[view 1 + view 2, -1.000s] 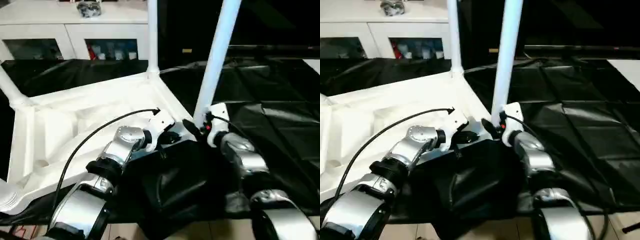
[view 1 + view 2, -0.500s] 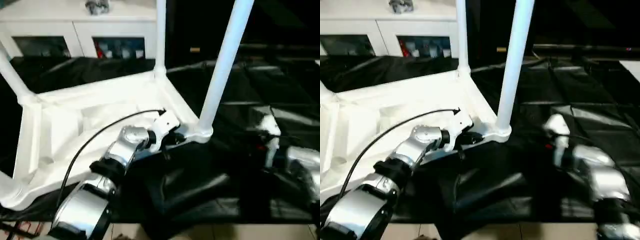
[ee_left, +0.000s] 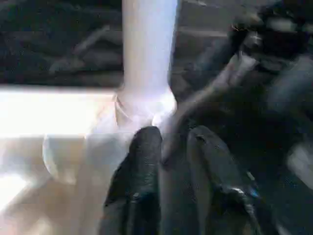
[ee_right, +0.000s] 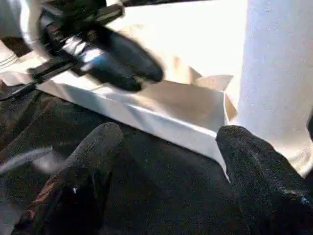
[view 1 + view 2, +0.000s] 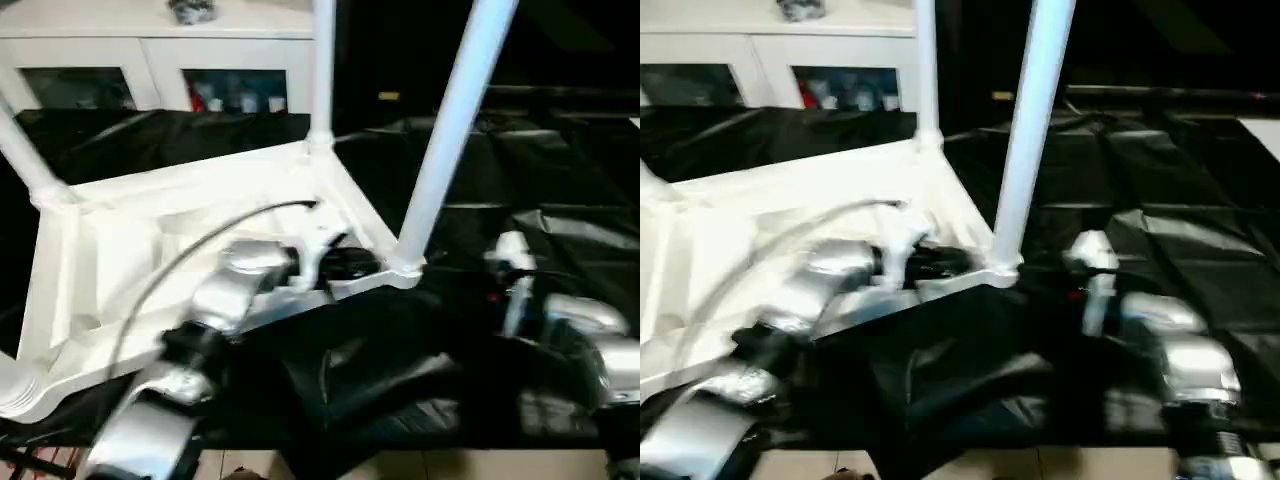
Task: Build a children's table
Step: Rotate leg to tighten, then rotate table base
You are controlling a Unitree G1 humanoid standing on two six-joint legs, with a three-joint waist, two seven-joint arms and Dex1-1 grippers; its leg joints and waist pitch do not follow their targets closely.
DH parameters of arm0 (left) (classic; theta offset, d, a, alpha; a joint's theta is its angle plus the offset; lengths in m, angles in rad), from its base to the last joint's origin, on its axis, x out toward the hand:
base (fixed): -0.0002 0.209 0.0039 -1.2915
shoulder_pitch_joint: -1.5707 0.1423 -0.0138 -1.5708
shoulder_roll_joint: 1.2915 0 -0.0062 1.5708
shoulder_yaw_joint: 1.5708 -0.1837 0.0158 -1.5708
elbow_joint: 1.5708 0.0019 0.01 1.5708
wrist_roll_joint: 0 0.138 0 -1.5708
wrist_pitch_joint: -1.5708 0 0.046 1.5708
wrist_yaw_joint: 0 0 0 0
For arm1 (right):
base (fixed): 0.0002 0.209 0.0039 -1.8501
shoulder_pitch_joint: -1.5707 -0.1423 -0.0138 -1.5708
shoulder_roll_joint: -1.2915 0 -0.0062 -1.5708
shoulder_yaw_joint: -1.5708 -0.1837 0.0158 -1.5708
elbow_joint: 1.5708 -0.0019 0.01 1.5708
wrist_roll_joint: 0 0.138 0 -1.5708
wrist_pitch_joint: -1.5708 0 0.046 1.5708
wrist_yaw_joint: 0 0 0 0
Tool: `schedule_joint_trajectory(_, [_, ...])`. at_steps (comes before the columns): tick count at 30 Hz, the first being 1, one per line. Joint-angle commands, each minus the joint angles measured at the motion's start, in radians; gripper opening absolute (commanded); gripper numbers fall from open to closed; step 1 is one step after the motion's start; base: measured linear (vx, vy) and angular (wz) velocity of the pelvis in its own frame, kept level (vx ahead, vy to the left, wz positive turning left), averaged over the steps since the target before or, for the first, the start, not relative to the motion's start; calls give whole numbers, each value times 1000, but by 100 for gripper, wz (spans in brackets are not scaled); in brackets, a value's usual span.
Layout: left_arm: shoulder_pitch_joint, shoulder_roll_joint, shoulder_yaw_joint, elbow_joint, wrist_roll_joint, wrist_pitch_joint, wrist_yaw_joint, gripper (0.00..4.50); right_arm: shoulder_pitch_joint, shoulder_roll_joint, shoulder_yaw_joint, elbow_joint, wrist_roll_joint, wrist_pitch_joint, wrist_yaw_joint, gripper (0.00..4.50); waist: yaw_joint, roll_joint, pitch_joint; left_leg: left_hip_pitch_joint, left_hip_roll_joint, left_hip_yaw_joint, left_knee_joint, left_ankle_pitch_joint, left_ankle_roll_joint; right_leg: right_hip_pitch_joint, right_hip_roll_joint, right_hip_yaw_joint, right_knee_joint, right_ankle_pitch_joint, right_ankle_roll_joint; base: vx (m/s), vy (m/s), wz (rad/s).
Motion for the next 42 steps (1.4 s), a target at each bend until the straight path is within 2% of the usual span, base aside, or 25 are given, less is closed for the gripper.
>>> schedule_joint_trajectory(1, [34,41,7,-91,-30,75,-48,130,-18,14,15,15,-13,-7,-18,349,-1,-15,-63,11,22,-6,-56,-164,83,50,-39,22,-52,-214,-227,0,0,0])
schedule_joint_trajectory(2, [73,88,7,-158,-51,119,-78,143,-26,35,21,25,-15,-4,-25,349,0,-18,-64,12,21,-7,-56,-163,74,50,-38,21,-47,-206,-228,0,0,0])
schedule_joint_trajectory(3, [97,116,8,-194,-61,140,-93,150,-33,48,27,35,-19,-8,-34,349,-1,-16,-60,13,18,-3,-56,-171,71,44,-31,22,-53,-211,-223,0,0,0])
schedule_joint_trajectory(4, [118,140,9,-224,-68,159,-106,154,-38,59,31,43,-23,-11,-41,349,-1,-13,-64,16,22,-6,-56,-169,62,46,-35,22,-46,-195,-230,0,0,0])
schedule_joint_trajectory(5, [182,212,15,-312,-97,217,-142,159,-58,98,40,76,-32,-21,-69,349,-2,-11,-62,15,21,-5,-58,-171,55,44,-34,24,-45,-193,-231,0,0,0])
schedule_joint_trajectory(6, [202,234,18,-340,-106,236,-152,159,-65,111,43,88,-35,-27,-79,349,-4,-10,-62,13,22,-7,-61,-173,47,46,-35,23,-41,-190,-235,0,0,0])
schedule_joint_trajectory(7, [247,279,33,-404,-126,284,-161,172,-81,143,47,115,-38,-31,-109,349,-9,-13,-59,16,19,-5,-62,-189,39,41,-30,23,-43,-204,-232,0,0,0])
schedule_joint_trajectory(9, [281,306,51,-449,-134,320,-152,192,-92,168,54,136,-44,-43,-131,349,-12,-6,-55,23,19,-3,-65,-221,23,36,-27,26,-49,-225,-229,0,0,0])
schedule_joint_trajectory(10, [301,321,63,-471,-134,336,-143,195,-99,184,58,148,-50,-49,-148,349,-12,-8,-54,25,20,-3,-65,-234,14,35,-27,28,-48,-222,-229,0,0,0])
schedule_joint_trajectory(11, [318,333,73,-483,-129,345,-133,204,-107,201,60,161,-55,-54,-166,349,-8,-5,-52,27,19,-3,-67,-247,5,33,-26,29,-51,-235,-219,0,0,0])
schedule_joint_trajectory(12, [359,358,93,-493,-114,351,-111,216,-132,243,60,206,-77,-81,-229,349,-9,-4,-51,26,19,-4,-68,-255,-1,32,-27,30,-51,-242,-217,0,0,0])
schedule_joint_trajectory(13, [376,364,101,-498,-104,353,-97,228,-143,261,56,227,-83,-89,-257,349,-14,-8,-51,18,14,-6,-72,-259,-10,39,-27,29,-50,-258,-204,0,0,0])
schedule_joint_trajectory(14, [396,370,115,-504,-93,357,-75,234,-156,284,53,257,-96,-115,-296,349,-15,-4,-51,27,16,-5,-70,-272,-17,31,-27,32,-53,-266,-196,0,0,0])
schedule_joint_trajectory(15, [415,376,127,-514,-87,366,-49,234,-168,305,47,287,-108,-135,-335,349,-19,-3,-51,23,14,-7,-72,-278,-23,34,-27,32,-51,-272,-192,0,0,0])
schedule_joint_trajectory(16, [431,384,136,-521,-80,374,-27,248,-180,324,39,316,-115,-152,-370,349,-19,-4,-52,25,14,-6,-71,-281,-24,32,-27,33,-53,-274,-190,0,0,0])
schedule_joint_trajectory(18, [461,404,150,-548,-83,398,-2,271,-203,354,20,376,-125,-200,-440,349,-24,-5,-52,20,13,-8,-71,-281,-27,34,-29,33,-50,-278,-190,0,0,0])
schedule_joint_trajectory(20, [481,415,163,-573,-87,419,10,277,-224,373,-1,422,-125,-237,-495,349,-23,-4,-51,26,13,-7,-69,-292,-25,29,-27,35,-52,-281,-189,0,0,0])
schedule_joint_trajectory(21, [489,419,168,-586,-90,430,12,282,-234,381,-13,442,-122,-256,-521,349,-24,-3,-50,24,12,-8,-70,-295,-25,30,-26,35,-51,-284,-189,0,0,0])
schedule_joint_trajectory(22, [503,425,174,-590,-95,428,14,305,-249,390,-31,472,-118,-277,-558,349,-25,-2,-51,24,13,-9,-70,-300,-28,31,-29,34,-50,-289,-192,0,0,0])
schedule_joint_trajectory(23, [520,430,181,-584,-87,415,28,314,-276,400,-64,517,-110,-305,-620,349,-24,0,-50,27,12,-8,-69,-311,-29,27,-26,35,-52,-297,-187,0,0,0])
schedule_joint_trajectory(29, [526,430,199,-553,-59,364,100,359,-369,390,-183,659,-60,-388,-793,349,-23,2,-50,34,9,-7,-68,-346,-40,22,-20,34,-51,-297,-173,0,0,0])
schedule_joint_trajectory(32, [521,425,202,-543,-49,343,128,396,-400,367,-220,712,-42,-416,-845,349,-20,2,-53,30,7,-8,-67,-348,-42,26,-21,33,-51,-305,-157,0,0,0])
schedule_joint_trajectory(36, [523,416,204,-527,-33,290,172,420,-445,311,-270,804,-41,-465,-901,349,-14,2,-54,29,6,-6,-63,-336,-37,27,-20,31,-49,-287,-159,0,0,0])
schedule_joint_trajectory(39, [524,415,202,-518,-27,258,186,440,-458,287,-281,830,-43,-477,-908,349,-6,0,-57,27,6,-5,-60,-310,-33,29,-19,31,-45,-258,-159,0,0,0])
schedule_joint_trajectory(42, [532,413,204,-507,-19,206,204,449,-472,249,-294,857,-45,-491,-917,349,-9,-4,-59,16,2,-6,-56,-283,-28,38,-19,28,-38,-228,-160,0,0,0])
